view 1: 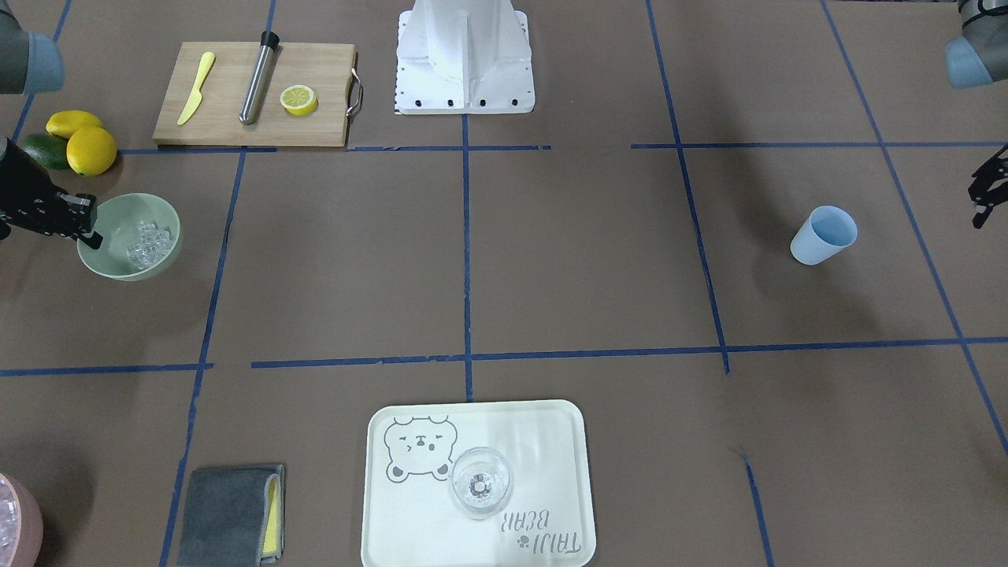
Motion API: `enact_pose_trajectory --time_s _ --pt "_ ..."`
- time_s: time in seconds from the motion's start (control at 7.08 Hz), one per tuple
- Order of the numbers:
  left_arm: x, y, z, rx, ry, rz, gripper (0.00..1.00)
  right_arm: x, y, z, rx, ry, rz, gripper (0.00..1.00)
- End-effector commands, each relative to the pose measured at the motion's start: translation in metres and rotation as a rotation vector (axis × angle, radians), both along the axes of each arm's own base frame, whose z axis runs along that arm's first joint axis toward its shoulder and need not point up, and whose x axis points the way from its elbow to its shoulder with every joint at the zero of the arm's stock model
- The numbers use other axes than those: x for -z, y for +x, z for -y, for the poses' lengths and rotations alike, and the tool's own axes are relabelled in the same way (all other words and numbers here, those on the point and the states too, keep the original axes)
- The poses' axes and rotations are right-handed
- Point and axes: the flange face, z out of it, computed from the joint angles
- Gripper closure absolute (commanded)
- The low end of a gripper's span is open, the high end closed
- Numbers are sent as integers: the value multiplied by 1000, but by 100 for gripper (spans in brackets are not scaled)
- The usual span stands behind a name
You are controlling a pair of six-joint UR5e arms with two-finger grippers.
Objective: Pour ice into bowl
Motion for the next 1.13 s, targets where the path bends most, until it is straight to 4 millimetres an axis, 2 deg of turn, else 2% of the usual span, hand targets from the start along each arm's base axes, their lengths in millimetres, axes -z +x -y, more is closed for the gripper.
enact_pose_trajectory --time_s 0.0,0.28,0.99 --pt "5 0 1 1 10 -2 0 -24 0 -2 -18 4 60 100" --pt "8 -2 -5 1 13 -2 0 -29 -2 -5 -13 -15 64 100" --pt "9 -2 -5 1 14 -3 0 -37 -16 -10 15 -29 52 100"
